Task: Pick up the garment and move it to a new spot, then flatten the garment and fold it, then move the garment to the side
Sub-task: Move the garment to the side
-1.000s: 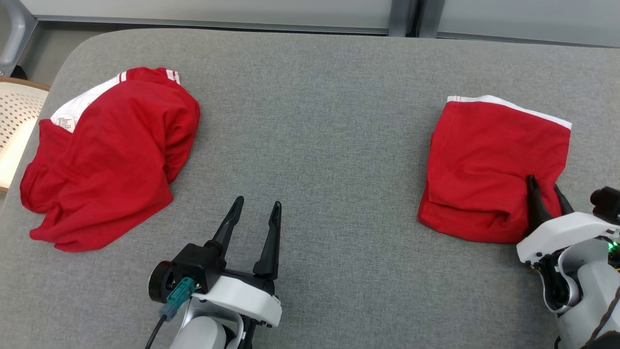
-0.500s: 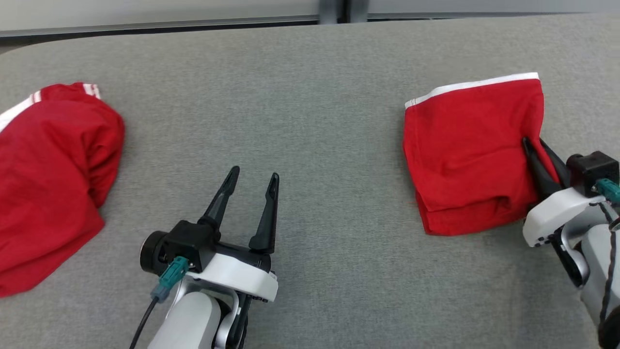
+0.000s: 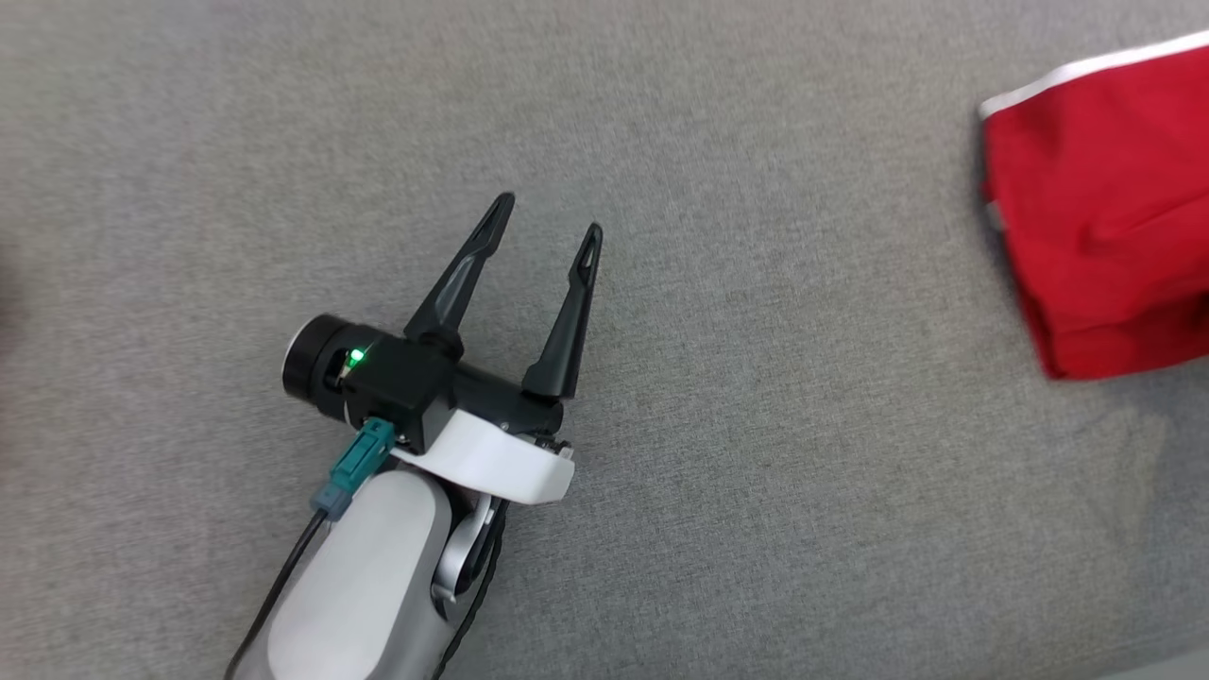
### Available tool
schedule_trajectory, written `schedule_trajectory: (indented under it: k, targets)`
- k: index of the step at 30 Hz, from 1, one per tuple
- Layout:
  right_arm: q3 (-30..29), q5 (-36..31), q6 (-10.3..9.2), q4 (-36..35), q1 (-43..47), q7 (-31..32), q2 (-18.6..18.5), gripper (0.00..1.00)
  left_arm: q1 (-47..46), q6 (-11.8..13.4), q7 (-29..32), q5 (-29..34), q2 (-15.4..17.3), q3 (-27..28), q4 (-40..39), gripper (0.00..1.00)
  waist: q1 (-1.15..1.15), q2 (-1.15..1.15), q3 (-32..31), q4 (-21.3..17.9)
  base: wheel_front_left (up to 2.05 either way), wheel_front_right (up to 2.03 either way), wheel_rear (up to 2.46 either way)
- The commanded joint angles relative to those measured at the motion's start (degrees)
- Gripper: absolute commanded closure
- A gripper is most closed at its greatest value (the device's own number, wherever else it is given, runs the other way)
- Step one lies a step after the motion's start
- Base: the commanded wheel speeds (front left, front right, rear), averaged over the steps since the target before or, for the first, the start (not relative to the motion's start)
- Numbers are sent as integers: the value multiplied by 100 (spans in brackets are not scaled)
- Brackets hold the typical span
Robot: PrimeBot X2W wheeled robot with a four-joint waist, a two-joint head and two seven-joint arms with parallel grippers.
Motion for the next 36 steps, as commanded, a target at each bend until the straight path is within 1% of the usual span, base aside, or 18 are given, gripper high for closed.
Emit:
schedule_trajectory:
  k: [1, 5, 7, 11, 12, 13, 14, 19, 22, 24, 25, 30, 34, 36]
  targets:
    - [-58, -31, -5, 112, -173, -66, -155, 100, -168, -47, -1, 62, 32, -25, -39, 0, 0, 0, 360, -196, 0, 0, 0]
    - [-180, -242, -4, 515, -364, -99, -371, 100, -357, -124, -1, 145, 36, -135, -63, 0, 0, 0, 591, -115, 0, 0, 0]
    - [-482, -346, -5, 830, -530, -120, -453, 100, -417, -147, -1, 146, 31, -194, -87, 0, 0, 0, 658, -29, 0, 0, 0]
    - [-808, -427, -5, 1101, -654, -142, -394, 100, -395, -99, -1, 93, 29, -199, -95, 0, 0, 0, 645, 90, 0, 0, 0]
    - [-884, -446, -5, 1139, -692, -147, -391, 97, -366, -99, -1, 92, 28, -205, -88, 0, 0, 0, 630, 115, 0, 0, 0]
    - [-986, -441, -5, 1184, -710, -147, -365, 62, -336, -101, -1, 83, 28, -215, -78, 0, 0, 0, 607, 143, 0, 0, 0]
    - [-1057, -367, -5, 1277, -688, -147, -290, 0, -300, -100, -1, 69, 28, -223, -71, 0, 0, 0, 576, 168, 0, 0, 0]
    - [-1241, -491, -5, 1394, -765, -158, -177, 0, -202, -53, -1, -30, 30, -196, -59, 0, 0, 0, 342, 287, 0, 0, 0]
    - [-1357, -574, -5, 1205, -714, -156, -53, 0, -105, -8, -1, -138, 28, -172, -95, 0, 0, 0, 101, 366, 0, 0, 0]
    - [-1414, -524, -5, 1039, -618, -156, 105, 0, -27, 36, -1, -224, 32, -134, -107, 0, 0, 0, -103, 418, 0, 0, 0]
    - [-1414, -524, -5, 1039, -618, -156, 105, 0, -27, 36, -1, -224, 32, -134, -107, 0, 0, 0, -103, 418, 0, 0, 0]
    - [-1584, -294, -5, 502, -422, -157, 508, 0, 207, 79, -1, -329, 29, -30, -86, 0, 0, 0, -673, 618, 0, 0, 0]
    - [-1543, -107, -4, 43, -102, -157, 811, 0, 415, 150, -1, -383, 30, 149, -104, 0, 0, 0, -1113, 849, 0, 0, 0]
    - [-1594, 117, -4, -200, 64, -158, 997, 0, 520, 168, -1, -389, 24, 266, -113, 0, 0, 0, -1310, 951, 0, 0, 0]
